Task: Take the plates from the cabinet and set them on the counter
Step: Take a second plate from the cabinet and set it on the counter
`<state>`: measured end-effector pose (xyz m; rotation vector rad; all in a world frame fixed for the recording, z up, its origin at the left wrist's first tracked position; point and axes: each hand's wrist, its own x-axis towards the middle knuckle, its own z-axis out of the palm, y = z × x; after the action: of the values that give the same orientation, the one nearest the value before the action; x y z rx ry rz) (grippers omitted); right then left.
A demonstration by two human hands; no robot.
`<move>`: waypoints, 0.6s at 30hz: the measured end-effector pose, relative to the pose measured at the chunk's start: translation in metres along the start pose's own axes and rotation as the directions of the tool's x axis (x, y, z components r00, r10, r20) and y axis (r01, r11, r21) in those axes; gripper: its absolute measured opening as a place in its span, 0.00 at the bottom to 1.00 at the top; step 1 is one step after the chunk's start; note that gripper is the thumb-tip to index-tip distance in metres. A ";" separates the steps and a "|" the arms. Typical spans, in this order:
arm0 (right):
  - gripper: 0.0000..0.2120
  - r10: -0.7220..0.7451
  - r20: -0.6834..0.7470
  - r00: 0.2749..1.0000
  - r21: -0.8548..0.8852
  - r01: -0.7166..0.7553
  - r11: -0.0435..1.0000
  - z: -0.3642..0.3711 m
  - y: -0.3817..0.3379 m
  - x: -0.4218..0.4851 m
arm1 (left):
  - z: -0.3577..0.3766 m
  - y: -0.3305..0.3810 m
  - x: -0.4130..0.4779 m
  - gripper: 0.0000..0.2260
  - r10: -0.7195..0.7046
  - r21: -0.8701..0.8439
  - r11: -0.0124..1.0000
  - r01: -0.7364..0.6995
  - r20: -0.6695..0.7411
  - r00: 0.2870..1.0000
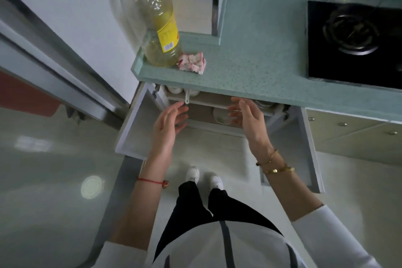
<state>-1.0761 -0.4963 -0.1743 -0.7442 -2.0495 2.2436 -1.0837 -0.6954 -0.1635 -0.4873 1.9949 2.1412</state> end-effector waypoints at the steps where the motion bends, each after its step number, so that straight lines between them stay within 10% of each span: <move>1: 0.12 0.006 -0.041 0.999 0.013 -0.006 1.000 0.002 0.001 0.003 | 0.002 0.002 0.011 0.14 -0.005 0.013 1.000 0.005 0.048 0.999; 18: 0.14 0.055 -0.333 0.941 0.099 -0.023 0.995 0.027 0.039 0.038 | 0.009 -0.001 0.105 0.12 -0.068 0.099 0.994 0.034 0.365 0.929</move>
<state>-1.1070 -0.5146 -0.2229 -1.0809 -1.7738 2.0408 -1.1828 -0.6961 -0.2007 -0.1076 1.8344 1.9268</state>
